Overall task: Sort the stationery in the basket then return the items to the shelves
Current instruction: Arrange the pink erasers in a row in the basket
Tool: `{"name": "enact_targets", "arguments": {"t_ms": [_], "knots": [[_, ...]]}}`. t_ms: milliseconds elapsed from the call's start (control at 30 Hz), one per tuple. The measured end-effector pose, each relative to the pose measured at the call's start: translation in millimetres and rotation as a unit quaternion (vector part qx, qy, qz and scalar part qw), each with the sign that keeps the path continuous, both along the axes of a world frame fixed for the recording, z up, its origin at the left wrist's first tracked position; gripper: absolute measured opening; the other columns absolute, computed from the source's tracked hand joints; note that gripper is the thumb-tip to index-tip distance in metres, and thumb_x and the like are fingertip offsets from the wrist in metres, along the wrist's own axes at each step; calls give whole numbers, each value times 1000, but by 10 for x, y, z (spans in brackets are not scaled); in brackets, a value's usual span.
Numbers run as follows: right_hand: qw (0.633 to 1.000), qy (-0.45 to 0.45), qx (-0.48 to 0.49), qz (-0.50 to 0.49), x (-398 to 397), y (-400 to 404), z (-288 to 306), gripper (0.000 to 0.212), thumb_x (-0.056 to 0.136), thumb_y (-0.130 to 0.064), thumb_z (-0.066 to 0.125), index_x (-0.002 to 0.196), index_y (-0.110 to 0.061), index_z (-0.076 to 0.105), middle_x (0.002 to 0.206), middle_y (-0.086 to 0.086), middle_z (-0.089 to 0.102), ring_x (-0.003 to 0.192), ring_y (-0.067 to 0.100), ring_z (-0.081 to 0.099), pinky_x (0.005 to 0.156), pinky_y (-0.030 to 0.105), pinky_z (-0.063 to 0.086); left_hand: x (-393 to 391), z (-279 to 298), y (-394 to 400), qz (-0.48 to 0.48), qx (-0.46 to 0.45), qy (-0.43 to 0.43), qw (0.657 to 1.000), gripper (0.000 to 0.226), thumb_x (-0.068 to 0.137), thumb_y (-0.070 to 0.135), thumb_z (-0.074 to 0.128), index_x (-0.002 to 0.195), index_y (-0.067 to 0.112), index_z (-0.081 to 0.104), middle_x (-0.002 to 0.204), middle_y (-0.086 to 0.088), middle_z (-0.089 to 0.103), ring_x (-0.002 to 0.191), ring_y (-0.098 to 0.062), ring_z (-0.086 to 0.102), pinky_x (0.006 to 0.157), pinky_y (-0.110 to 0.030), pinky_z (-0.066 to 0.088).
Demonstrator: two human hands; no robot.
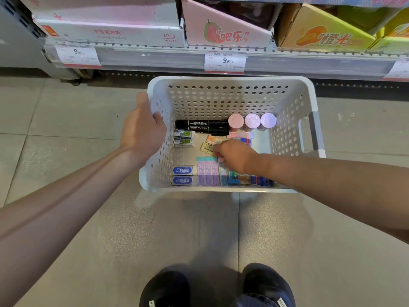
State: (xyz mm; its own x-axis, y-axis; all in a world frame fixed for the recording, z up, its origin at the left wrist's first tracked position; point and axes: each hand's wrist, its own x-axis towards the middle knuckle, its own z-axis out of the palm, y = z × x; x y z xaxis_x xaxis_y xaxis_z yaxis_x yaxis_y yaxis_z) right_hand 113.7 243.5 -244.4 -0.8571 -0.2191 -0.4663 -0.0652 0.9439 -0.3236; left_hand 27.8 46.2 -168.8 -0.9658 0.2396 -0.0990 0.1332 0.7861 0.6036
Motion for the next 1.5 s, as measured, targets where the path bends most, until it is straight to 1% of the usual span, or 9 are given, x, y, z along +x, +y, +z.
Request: {"name": "enact_targets", "arguments": {"t_ms": [233,367,667,833,1000,1133,1267,1367,1500], "knots": [[1000,8,6,1,-10,-8,-5,44,89,-4,51,132,-13,48,114,14,62,100,30,60,79,35,52,-3,-4,-4,-7,-2,9,1000,18,98,8,37,114,-2,33,57,-6,41,47,-27,46,47,-38,41],[1000,7,9,10,-9,-3,-10,32,89,-6,53,121,-11,53,109,12,63,96,27,59,75,32,49,1,1,-4,-7,0,7,1000,18,99,8,37,114,-2,33,57,-6,41,48,-27,46,47,-38,41],[999,-26,15,-13,-9,-30,-4,38,88,-10,59,125,-7,47,117,13,59,104,27,58,74,28,45,12,8,6,0,0,4,1000,16,99,8,37,112,-1,34,57,-5,38,48,-23,41,49,-36,37],[1000,-24,16,-12,15,-27,-40,37,86,-6,57,122,-7,48,117,14,59,103,28,58,76,30,46,13,12,8,-1,0,5,1000,9,98,7,37,100,6,29,56,-4,36,47,-21,37,49,-35,34],[999,-38,-5,-26,-31,14,-12,27,89,-12,56,115,-4,56,115,14,60,105,26,56,84,32,46,9,16,10,0,2,2,1000,15,98,8,38,111,0,35,59,-5,39,49,-24,41,49,-37,38],[992,-90,-61,-65,-166,27,52,21,87,-9,62,108,-3,65,113,12,65,106,23,60,89,28,46,12,25,12,5,-2,0,1000,16,98,8,37,112,0,34,60,-6,40,52,-28,45,49,-38,39],[982,-83,-128,-109,-322,-34,141,18,86,-4,63,102,0,69,106,10,69,93,19,61,75,17,42,12,32,10,5,-3,-2,1000,20,98,9,38,115,-1,34,62,-5,42,53,-28,48,49,-43,45],[974,-66,-170,-133,-325,-166,131,20,85,0,63,103,4,68,92,4,63,84,10,53,63,13,38,12,33,7,5,2,-8,1000,20,98,9,37,115,-1,34,62,-5,41,52,-26,46,50,-42,44],[976,-58,-169,-128,-299,-293,77,20,86,-2,62,106,0,67,106,8,66,93,16,58,76,13,38,12,49,6,3,-6,-6,1000,20,98,9,37,115,-1,34,62,-6,42,52,-29,49,49,-48,47]]}}
